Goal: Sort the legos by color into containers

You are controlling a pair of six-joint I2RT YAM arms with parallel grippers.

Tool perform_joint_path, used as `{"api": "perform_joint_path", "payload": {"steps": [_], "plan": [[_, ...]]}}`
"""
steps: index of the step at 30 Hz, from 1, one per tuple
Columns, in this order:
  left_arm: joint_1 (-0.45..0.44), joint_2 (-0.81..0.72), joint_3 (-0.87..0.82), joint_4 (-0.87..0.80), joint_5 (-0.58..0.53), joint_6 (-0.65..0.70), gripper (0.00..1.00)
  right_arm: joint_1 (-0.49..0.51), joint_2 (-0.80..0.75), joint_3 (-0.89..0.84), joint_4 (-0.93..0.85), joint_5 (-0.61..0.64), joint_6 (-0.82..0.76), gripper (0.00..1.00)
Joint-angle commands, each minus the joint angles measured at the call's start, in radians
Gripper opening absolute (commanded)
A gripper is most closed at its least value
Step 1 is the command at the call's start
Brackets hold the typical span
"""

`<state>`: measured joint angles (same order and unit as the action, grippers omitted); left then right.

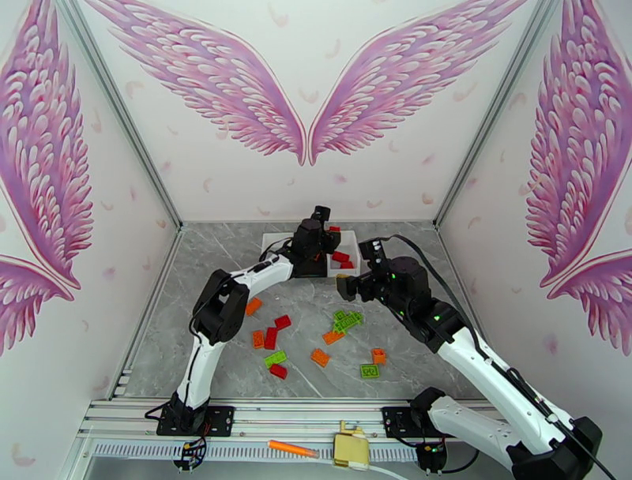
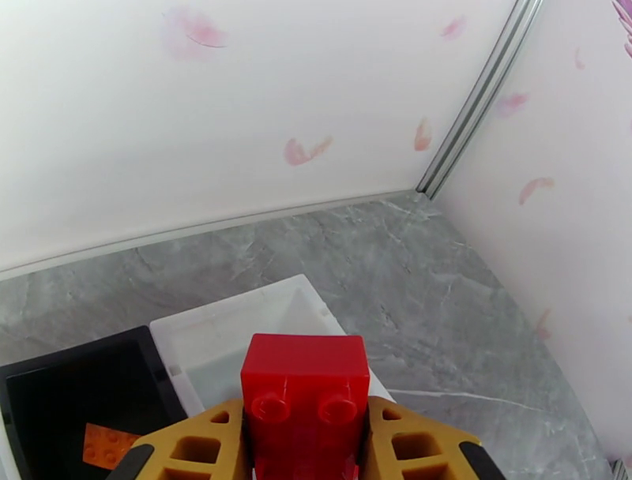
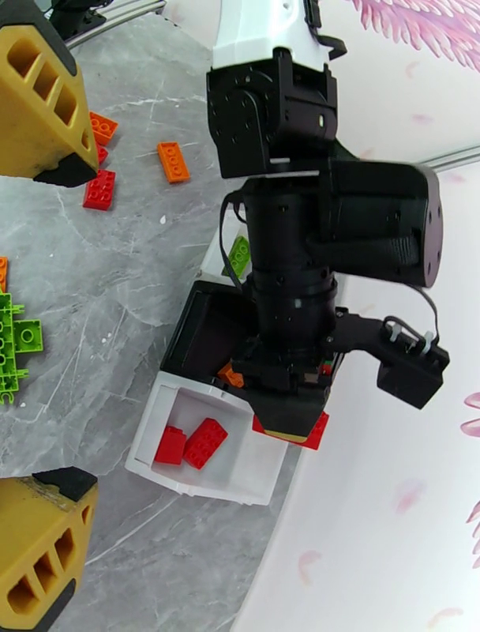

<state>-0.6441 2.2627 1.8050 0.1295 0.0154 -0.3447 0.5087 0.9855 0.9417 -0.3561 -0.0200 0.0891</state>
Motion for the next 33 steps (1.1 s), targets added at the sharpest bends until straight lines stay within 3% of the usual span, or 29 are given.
{"api": "perform_joint_path", "payload": {"steps": [1, 14, 19, 27, 33], "plan": [[0.000, 0.064, 0.100, -0.088, 0.021, -0.014, 0.33, -0.011, -0.027, -0.018, -0.020, 0.034, 0.010, 1.00], [0.023, 0.306, 0.460, -0.239, 0.076, -0.053, 0.34, -0.031, -0.041, -0.018, -0.033, 0.055, 0.001, 1.00], [0.033, 0.330, 0.516, -0.251, 0.107, -0.063, 0.46, -0.039, -0.034, -0.014, -0.024, 0.056, 0.001, 1.00], [0.034, 0.218, 0.449, -0.245, 0.142, -0.014, 0.72, -0.041, -0.011, -0.011, -0.004, 0.028, 0.023, 1.00], [0.035, 0.012, 0.190, -0.147, 0.133, 0.019, 0.85, -0.042, 0.028, 0.000, -0.004, -0.018, 0.051, 0.99]]}}
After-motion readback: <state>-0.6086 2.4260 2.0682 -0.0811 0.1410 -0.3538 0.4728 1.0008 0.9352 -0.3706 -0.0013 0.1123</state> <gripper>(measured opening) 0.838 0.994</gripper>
